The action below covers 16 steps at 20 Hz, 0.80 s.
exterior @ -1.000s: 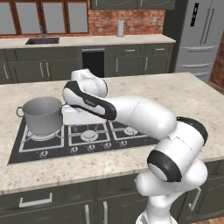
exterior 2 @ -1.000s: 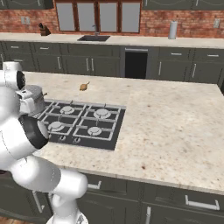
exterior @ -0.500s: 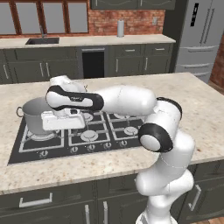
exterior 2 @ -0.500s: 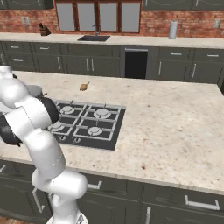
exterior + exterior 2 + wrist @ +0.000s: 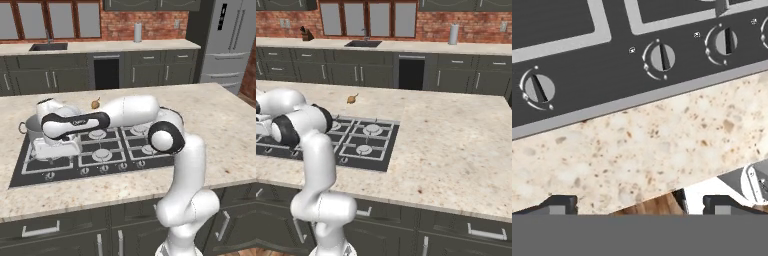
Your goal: Turn on the burner for the pot on the stove. Wait thirty seconds for the pot to heat up. Then add the onion to the pot.
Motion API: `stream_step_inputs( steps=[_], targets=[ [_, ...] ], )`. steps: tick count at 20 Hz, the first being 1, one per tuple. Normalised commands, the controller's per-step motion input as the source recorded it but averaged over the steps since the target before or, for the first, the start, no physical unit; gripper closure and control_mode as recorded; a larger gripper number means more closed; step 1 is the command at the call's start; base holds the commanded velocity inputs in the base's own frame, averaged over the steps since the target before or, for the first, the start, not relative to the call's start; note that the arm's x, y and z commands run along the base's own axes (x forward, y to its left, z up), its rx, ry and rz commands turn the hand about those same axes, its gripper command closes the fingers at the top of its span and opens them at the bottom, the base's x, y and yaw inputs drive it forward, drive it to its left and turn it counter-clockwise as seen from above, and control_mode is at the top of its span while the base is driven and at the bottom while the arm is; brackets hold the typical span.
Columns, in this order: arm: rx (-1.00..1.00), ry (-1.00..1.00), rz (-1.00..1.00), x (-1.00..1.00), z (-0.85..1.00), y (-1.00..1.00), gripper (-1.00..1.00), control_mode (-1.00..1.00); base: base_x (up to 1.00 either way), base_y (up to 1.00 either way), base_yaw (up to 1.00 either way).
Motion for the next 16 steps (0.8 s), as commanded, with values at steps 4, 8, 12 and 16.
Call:
stream_step_inputs(
  steps=[4, 8, 12, 16],
  targets=[
    [0.03, -0.08, 0.00, 0.34, -0.33, 0.49, -1.00, -1.00, 0.00, 0.00, 0.00],
    [0.04, 0.00, 0.00, 0.45, -0.36, 0.25, -1.00, -1.00, 0.00, 0.00, 0.00],
    [-0.01, 0.03, 0.00, 0.18, -0.14, 0.14, -1.00, -1.00, 0.00, 0.00, 0.00],
    [0.00, 0.00, -0.01, 0.39, -0.16, 0.01, -1.00, -1.00, 0.00, 0.00, 0.00]
  ],
)
